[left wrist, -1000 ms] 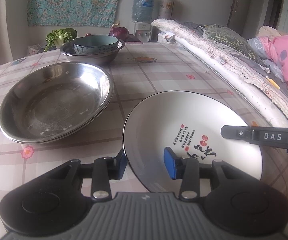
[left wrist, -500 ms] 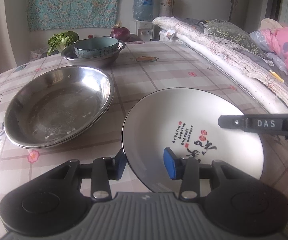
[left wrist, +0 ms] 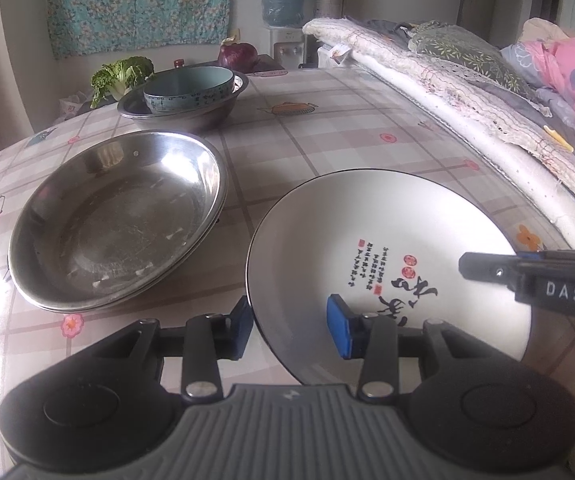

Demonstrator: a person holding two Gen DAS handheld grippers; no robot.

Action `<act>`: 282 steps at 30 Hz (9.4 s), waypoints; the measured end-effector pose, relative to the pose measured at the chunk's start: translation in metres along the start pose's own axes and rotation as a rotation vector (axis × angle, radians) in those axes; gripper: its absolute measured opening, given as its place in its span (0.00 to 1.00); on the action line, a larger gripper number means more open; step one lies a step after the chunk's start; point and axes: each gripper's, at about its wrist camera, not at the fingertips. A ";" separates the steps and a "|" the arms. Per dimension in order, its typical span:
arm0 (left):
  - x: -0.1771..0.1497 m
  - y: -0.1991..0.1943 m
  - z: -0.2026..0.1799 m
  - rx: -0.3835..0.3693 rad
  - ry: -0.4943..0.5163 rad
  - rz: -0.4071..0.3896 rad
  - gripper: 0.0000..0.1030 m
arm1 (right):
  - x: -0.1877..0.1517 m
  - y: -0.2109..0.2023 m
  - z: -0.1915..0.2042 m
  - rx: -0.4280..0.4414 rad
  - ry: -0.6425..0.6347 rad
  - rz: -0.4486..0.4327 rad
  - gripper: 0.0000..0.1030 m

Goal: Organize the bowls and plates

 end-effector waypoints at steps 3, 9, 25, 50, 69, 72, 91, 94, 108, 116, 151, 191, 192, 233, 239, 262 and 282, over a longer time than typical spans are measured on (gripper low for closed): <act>0.000 0.000 -0.001 0.005 0.002 0.001 0.40 | -0.002 -0.001 0.006 -0.018 -0.021 -0.004 0.25; 0.000 0.000 -0.003 0.001 0.005 0.001 0.42 | -0.001 0.002 0.006 -0.023 -0.015 -0.009 0.25; 0.004 0.000 -0.006 0.031 0.000 -0.003 0.44 | -0.004 0.005 0.020 -0.077 -0.083 -0.045 0.32; 0.005 -0.008 -0.004 0.034 -0.022 -0.017 0.44 | 0.002 -0.008 0.026 -0.069 -0.093 -0.070 0.32; -0.004 -0.002 0.011 -0.029 -0.049 -0.016 0.31 | 0.000 -0.004 0.004 -0.028 0.002 -0.046 0.26; -0.003 -0.001 0.015 -0.051 -0.063 -0.016 0.26 | -0.002 -0.001 0.001 -0.013 0.023 -0.026 0.24; 0.000 -0.013 0.019 -0.056 -0.096 -0.085 0.21 | -0.003 -0.007 0.004 -0.030 0.003 -0.060 0.22; 0.002 -0.016 0.018 -0.057 -0.094 -0.098 0.21 | -0.001 -0.011 0.003 -0.030 0.005 -0.067 0.22; 0.009 -0.041 0.031 -0.045 -0.129 -0.175 0.21 | 0.016 -0.031 0.021 -0.016 -0.016 -0.121 0.22; 0.009 -0.060 0.063 0.006 -0.193 -0.225 0.21 | 0.032 -0.033 0.056 0.033 -0.071 -0.145 0.22; -0.007 -0.037 0.180 0.196 -0.330 -0.082 0.37 | 0.058 0.076 0.178 0.133 -0.174 -0.012 0.27; 0.055 -0.016 0.168 0.300 -0.140 0.017 0.72 | 0.096 0.069 0.136 0.149 -0.078 -0.030 0.50; 0.058 -0.014 0.168 0.301 -0.137 0.017 0.72 | 0.099 0.071 0.134 0.150 -0.073 -0.031 0.50; 0.166 0.113 0.257 -0.017 -0.282 0.046 0.23 | 0.222 0.206 0.101 0.224 0.157 0.047 0.30; 0.167 0.133 0.258 -0.044 -0.295 0.075 0.19 | 0.226 0.234 0.103 0.228 0.153 0.095 0.29; 0.168 0.159 0.257 -0.089 -0.335 0.149 0.15 | 0.243 0.262 0.103 0.260 0.203 0.229 0.25; 0.168 0.163 0.259 -0.101 -0.350 0.149 0.15 | 0.254 0.228 0.096 0.228 0.148 0.154 0.25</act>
Point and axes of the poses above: each gripper's, at about its wrist camera, not at the fingertips, and y roughly the way its jaws point, z to its left, x to its top, and after that the axes turned 8 degrees about y, right-handed
